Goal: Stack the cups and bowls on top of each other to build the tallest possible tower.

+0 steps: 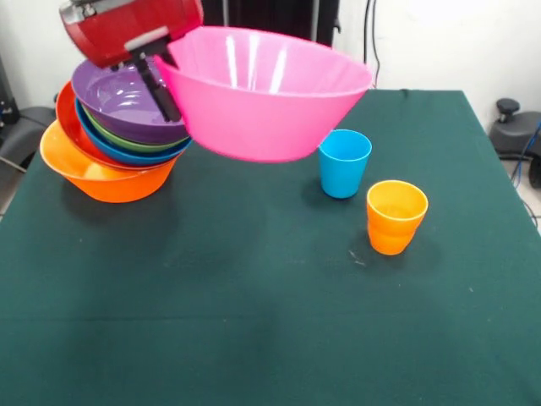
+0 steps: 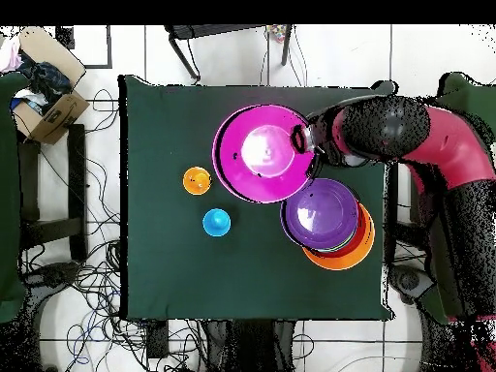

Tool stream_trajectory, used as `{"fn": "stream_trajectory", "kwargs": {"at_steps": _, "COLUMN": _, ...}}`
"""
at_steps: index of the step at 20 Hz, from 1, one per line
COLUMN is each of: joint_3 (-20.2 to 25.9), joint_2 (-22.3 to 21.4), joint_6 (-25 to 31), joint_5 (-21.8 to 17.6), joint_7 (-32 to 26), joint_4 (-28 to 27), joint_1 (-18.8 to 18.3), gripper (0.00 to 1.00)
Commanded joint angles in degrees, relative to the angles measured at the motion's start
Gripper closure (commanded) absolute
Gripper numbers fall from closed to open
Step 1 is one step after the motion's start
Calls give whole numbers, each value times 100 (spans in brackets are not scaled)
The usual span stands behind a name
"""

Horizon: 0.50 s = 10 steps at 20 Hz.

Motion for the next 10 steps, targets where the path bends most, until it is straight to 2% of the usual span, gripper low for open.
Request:
{"fn": "stream_trajectory", "kwargs": {"at_steps": 1, "joint_3": 390, "joint_2": -222, "joint_6": 985, "joint_5": -5, "joint_7": -1552, "joint_4": 173, "joint_1": 206, "gripper": 100}}
{"fn": "stream_trajectory", "kwargs": {"at_steps": 4, "joint_3": 440, "joint_2": -212, "joint_6": 1064, "joint_5": -22, "joint_7": -1609, "joint_4": 165, "joint_1": 135, "gripper": 100}}
{"fn": "stream_trajectory", "kwargs": {"at_steps": 10, "joint_3": 528, "joint_2": -161, "joint_6": 1012, "joint_5": -343, "joint_7": -1953, "joint_4": 322, "joint_1": -88, "gripper": 100}}
